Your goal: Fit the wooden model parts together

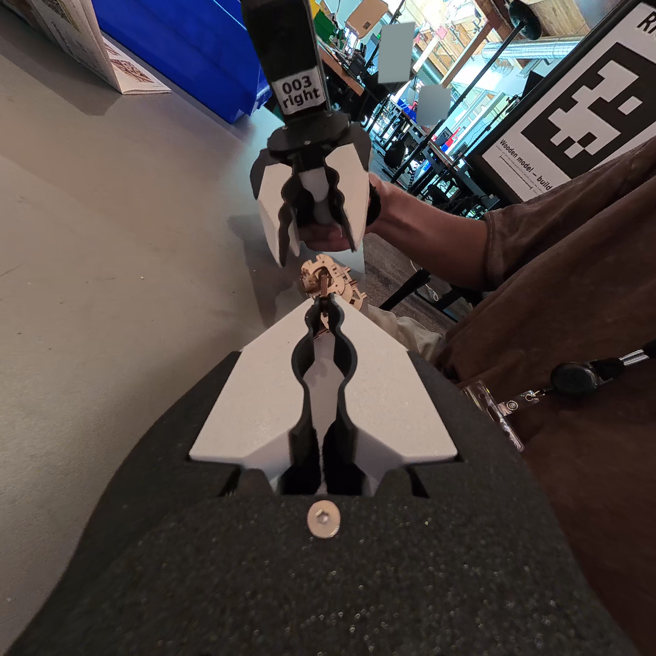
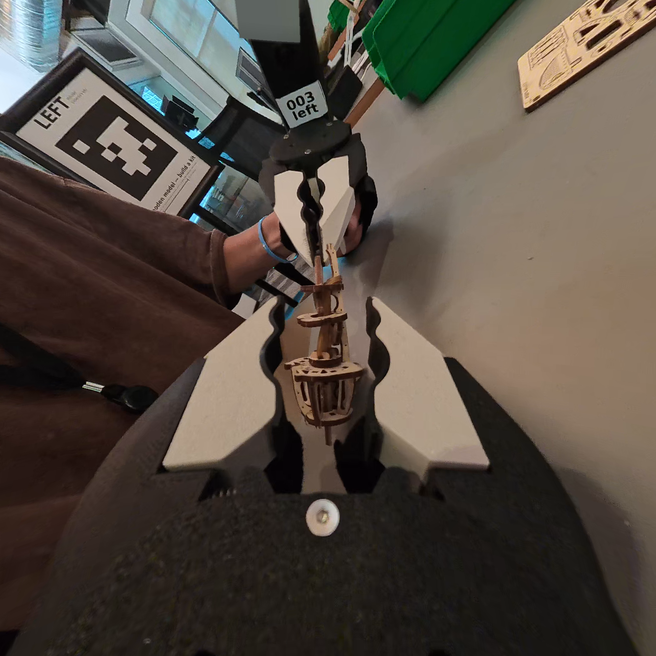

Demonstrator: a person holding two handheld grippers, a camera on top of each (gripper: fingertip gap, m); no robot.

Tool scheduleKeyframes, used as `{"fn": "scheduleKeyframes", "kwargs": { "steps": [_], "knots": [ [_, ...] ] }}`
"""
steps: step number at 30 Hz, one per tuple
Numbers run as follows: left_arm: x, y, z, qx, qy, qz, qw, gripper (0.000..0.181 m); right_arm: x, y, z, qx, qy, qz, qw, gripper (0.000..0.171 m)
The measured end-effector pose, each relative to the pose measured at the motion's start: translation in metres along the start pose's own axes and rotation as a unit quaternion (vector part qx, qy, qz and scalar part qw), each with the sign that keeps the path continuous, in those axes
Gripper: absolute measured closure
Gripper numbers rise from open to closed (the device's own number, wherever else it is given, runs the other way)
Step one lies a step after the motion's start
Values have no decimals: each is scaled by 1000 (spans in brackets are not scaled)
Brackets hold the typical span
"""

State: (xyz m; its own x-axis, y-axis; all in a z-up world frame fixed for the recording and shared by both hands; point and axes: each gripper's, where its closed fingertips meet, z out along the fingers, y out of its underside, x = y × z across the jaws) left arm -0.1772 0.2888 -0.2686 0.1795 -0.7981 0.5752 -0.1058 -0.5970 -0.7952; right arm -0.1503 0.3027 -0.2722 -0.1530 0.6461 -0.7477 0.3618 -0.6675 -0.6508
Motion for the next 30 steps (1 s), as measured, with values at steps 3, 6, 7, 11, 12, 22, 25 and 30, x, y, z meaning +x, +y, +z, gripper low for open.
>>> {"fn": "scheduleKeyframes", "kwargs": {
  "steps": [3,6,7,11,12,22,25,30],
  "knots": [
    [0,-1,-1,5,0,-1,1000,181,-2,6,9,-9,-4,-12,1000,139],
    [2,-1,-2,8,5,-3,1000,181,0,2,11,5,-8,-6,1000,139],
    [2,-1,-2,8,6,-3,1000,181,-1,-3,10,20,-17,2,1000,135],
    [1,-2,-2,8,3,-1,1000,181,-1,-1,18,-1,-27,11,1000,137],
    [1,-2,-2,9,3,-1,1000,181,-2,1,19,-9,-28,8,1000,143],
    [-1,-6,-2,26,-10,-3,1000,181,-1,0,14,5,-25,17,1000,148],
    [-2,-8,-3,35,-15,-4,999,181,0,-3,12,16,-27,27,999,147],
    [-4,-11,-4,49,-22,-6,999,181,1,-6,11,27,-26,34,999,147]
  ]
}}
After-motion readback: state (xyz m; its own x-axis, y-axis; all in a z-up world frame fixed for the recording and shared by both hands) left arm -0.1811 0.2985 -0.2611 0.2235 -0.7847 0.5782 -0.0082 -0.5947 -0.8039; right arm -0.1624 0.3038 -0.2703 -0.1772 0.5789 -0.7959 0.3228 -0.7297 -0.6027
